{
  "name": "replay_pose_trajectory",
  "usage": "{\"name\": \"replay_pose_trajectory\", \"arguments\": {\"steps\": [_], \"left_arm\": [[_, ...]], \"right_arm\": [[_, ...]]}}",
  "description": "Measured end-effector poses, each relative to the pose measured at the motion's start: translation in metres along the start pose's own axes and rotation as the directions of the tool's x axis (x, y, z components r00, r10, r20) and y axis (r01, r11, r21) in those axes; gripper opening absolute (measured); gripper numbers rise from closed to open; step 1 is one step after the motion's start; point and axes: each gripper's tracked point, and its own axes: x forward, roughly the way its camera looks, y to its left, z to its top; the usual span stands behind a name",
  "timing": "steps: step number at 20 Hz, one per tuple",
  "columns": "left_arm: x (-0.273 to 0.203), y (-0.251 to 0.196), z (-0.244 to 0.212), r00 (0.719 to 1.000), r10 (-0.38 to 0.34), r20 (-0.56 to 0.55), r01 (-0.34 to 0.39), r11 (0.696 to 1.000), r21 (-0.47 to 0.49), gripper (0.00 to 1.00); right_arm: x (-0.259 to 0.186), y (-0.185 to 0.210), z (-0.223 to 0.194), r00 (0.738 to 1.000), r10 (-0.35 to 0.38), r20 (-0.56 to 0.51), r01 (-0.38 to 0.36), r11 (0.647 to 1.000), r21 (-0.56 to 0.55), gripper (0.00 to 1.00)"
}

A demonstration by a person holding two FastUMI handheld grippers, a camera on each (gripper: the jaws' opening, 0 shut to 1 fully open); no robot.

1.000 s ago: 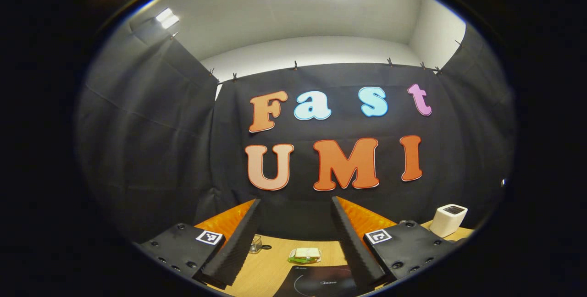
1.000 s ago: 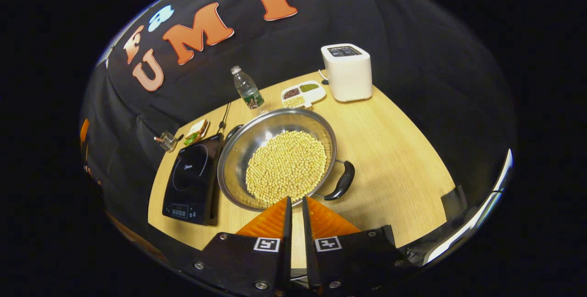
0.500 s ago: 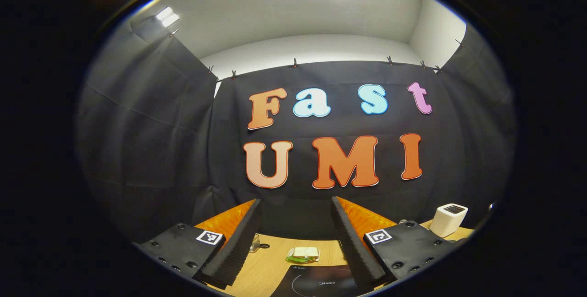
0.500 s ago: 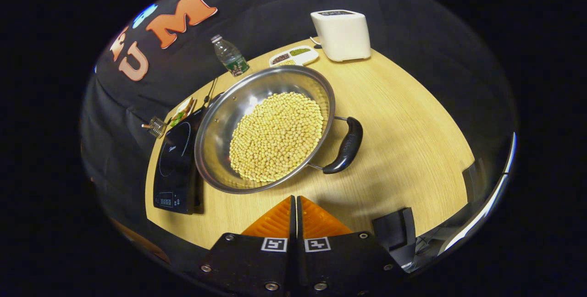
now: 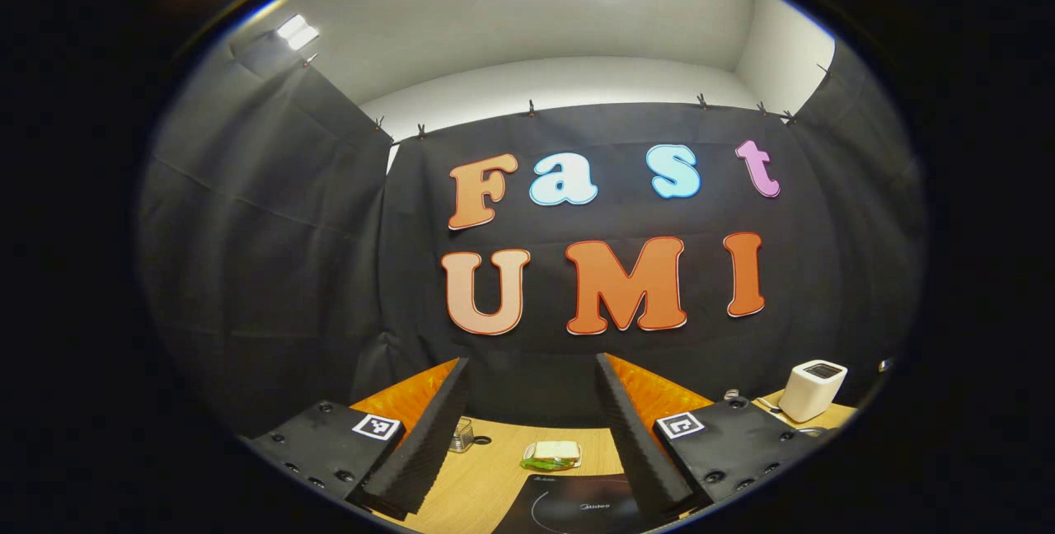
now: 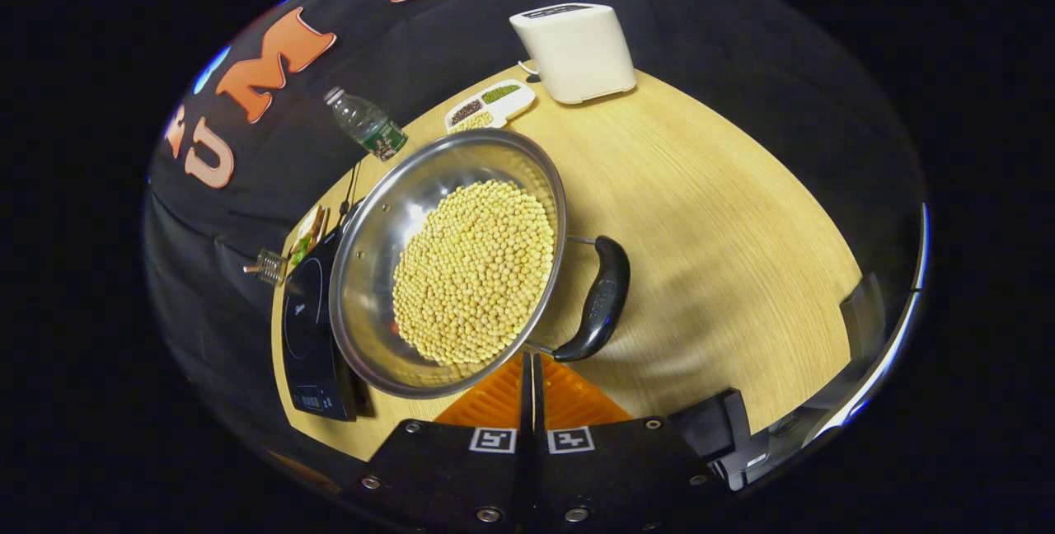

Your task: First push the handle of the pot to place it horizontally, then grasp the pot with both hands and set it on the induction cooktop.

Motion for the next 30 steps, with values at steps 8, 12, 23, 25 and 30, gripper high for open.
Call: {"name": "replay_pose_trajectory", "arguments": {"steps": [8, 12, 23, 25, 30], "left_arm": [[0.012, -0.017, 0.008, 1.000, -0.020, 0.011, 0.019, 0.999, 0.025, 0.97], [0.019, -0.034, 0.001, 0.999, -0.050, -0.008, 0.050, 0.999, 0.015, 0.98], [0.043, -0.064, -0.043, 0.989, -0.107, -0.105, 0.104, 0.994, -0.032, 0.97], [0.046, -0.070, -0.052, 0.986, -0.120, -0.120, 0.115, 0.992, -0.042, 0.98], [0.055, -0.071, -0.067, 0.980, -0.125, -0.155, 0.118, 0.991, -0.059, 0.97]], "right_arm": [[0.015, -0.012, 0.023, 0.999, -0.039, -0.005, 0.040, 0.998, 0.056, 0.00], [0.022, -0.018, 0.039, 0.999, -0.054, 0.000, 0.054, 0.997, 0.057, 0.00], [0.036, -0.033, 0.084, 0.996, -0.092, 0.014, 0.092, 0.996, -0.011, 0.00], [0.042, -0.032, 0.092, 0.995, -0.099, 0.017, 0.099, 0.995, -0.010, 0.00], [0.050, -0.034, 0.107, 0.991, -0.131, 0.037, 0.132, 0.991, -0.025, 0.00]]}}
